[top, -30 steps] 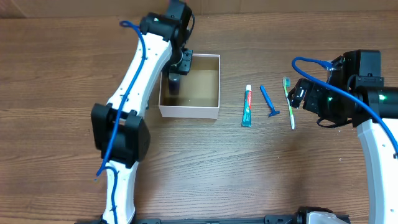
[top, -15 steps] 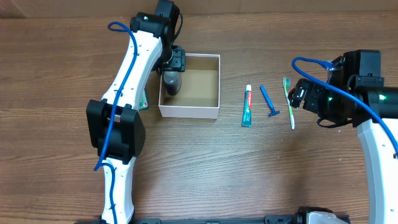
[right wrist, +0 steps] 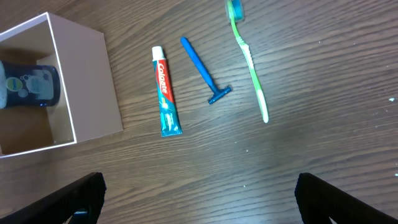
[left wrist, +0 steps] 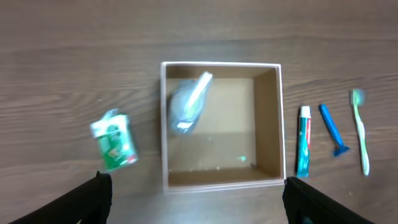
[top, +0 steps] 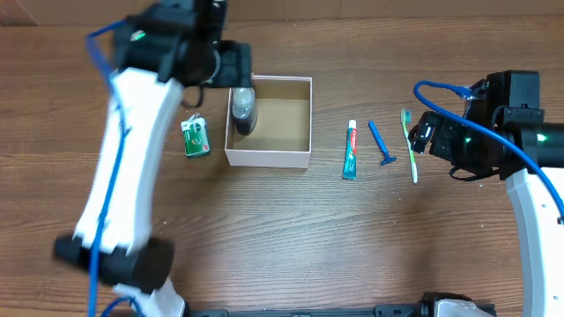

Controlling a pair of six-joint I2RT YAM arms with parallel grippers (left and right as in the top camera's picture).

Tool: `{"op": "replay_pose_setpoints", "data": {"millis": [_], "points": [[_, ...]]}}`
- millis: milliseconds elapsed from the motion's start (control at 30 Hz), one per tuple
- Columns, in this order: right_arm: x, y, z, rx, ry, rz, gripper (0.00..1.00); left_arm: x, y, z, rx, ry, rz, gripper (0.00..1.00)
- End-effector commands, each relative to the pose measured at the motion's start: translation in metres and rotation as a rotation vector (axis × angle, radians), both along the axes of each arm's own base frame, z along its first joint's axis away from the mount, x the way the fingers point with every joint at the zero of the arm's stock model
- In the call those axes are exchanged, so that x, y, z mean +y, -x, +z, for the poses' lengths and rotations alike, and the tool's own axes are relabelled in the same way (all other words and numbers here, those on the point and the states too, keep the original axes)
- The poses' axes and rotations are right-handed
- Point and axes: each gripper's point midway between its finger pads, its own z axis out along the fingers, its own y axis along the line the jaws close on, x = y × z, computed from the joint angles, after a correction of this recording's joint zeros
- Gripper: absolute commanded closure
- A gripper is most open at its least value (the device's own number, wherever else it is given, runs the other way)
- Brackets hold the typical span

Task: Pack container
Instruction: 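Carry the bottle into the box's left side and release, then grasp the green Dettol soap bar with the left gripper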

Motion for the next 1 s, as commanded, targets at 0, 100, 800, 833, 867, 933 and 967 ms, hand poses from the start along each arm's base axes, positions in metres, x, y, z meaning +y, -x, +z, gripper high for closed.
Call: {"op": "replay_pose_setpoints", "data": {"millis": [0,100,800,833,867,933,967], "points": [[-0.002,-0.004,0.009,-0.03,0.009,-0.001,0.0,0.048,0.024,0.007,0.026,-0.184,0.071,0.1],[-0.002,-0.004,0.009,-0.03,0.009,-0.001,0.0,0.066,0.038,-0.021,0.167,-0.226,0.087,0.08],[-0.002,-0.004,0.009,-0.03,0.009,-0.001,0.0,0.09,0.0,-0.282,0.532,-0.053,0.14,0.13],[-0.002,-0.004,0.009,-0.03,0.009,-0.001,0.0,0.092,-0.001,-0.289,0.538,-0.066,0.144,0.14],[-0.002,-0.004,0.009,-0.03,0.009,-0.001,0.0,0.093,-0.002,-0.294,0.543,-0.075,0.147,0.15],[-0.002,-0.004,0.009,-0.03,0.009,-0.001,0.0,0.097,-0.002,-0.302,0.551,-0.092,0.157,0.18],[-0.002,-0.004,0.009,-0.03,0.009,-0.001,0.0,0.099,-0.003,-0.305,0.552,-0.102,0.16,0.21]]}}
